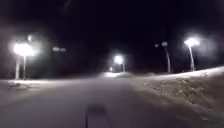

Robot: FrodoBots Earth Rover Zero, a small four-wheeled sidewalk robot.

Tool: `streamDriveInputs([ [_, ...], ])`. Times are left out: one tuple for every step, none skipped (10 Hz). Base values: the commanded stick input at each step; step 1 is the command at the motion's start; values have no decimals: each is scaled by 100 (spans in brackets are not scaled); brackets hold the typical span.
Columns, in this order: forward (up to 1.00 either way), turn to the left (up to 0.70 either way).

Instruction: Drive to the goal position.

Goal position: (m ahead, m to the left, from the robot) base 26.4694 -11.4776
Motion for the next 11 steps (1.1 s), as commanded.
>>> streamDriveInputs([
  [100, 0],
  [100, 0],
  [100, 0],
  [100, 0],
  [100, 0],
  [100, 0],
  [100, 0],
  [100, 0],
  [100, 0],
  [100, 0],
  [100, 0],
])
